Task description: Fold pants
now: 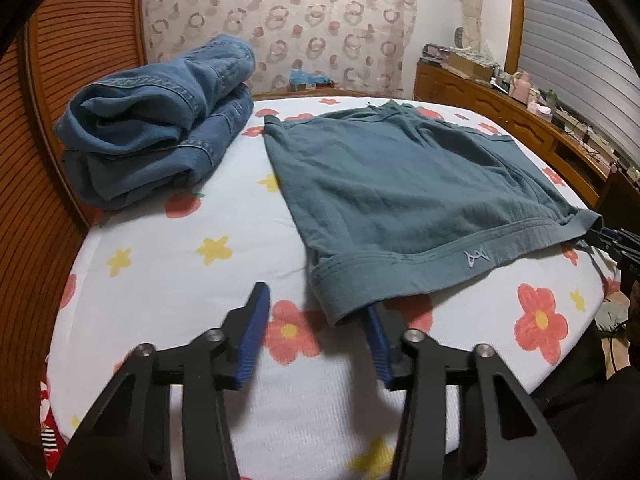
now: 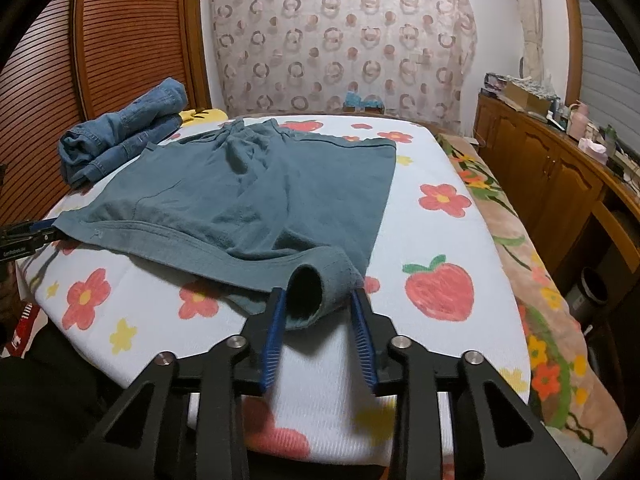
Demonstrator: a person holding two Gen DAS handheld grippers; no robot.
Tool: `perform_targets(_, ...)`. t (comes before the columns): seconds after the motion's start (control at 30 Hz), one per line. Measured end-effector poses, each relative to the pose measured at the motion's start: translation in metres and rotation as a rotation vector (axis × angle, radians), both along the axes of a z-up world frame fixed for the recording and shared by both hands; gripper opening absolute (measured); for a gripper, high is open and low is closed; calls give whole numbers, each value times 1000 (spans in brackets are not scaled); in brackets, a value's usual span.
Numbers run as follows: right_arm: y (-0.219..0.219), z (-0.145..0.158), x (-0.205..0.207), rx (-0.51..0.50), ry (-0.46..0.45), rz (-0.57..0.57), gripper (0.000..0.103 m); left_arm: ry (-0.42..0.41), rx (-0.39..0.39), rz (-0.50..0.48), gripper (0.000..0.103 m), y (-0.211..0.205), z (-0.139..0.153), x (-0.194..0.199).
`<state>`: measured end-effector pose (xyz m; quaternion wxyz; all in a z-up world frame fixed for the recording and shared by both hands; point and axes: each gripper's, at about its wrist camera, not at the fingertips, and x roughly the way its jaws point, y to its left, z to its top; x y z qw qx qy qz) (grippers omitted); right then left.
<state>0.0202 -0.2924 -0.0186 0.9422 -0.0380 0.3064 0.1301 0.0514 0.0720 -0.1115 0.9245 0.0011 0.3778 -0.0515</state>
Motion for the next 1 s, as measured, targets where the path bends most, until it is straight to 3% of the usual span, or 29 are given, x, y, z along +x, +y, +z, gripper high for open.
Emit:
perform_targets(0.1, -3, 3, 0, 4, -3, 0, 23, -6, -10, -1, 31, 0, 2, 1)
perform_targets(0.17, -5, 5, 4, 7, -5, -4, 13, -18, -16, -1, 26, 1, 5, 1)
perform_targets(0.3, -9, 4, 2, 20, -6, 5, 8, -31, -26, -8, 14, 0, 10, 0)
perform_targets(0.7, -14, 28, -12, 34, -59, 26, 4, -95, -69, -45, 9, -5, 48, -22)
perform_targets(1.0, -26, 54, -27, 56, -102, 49, 4, -120, -51, -56, 9, -5, 75, -36)
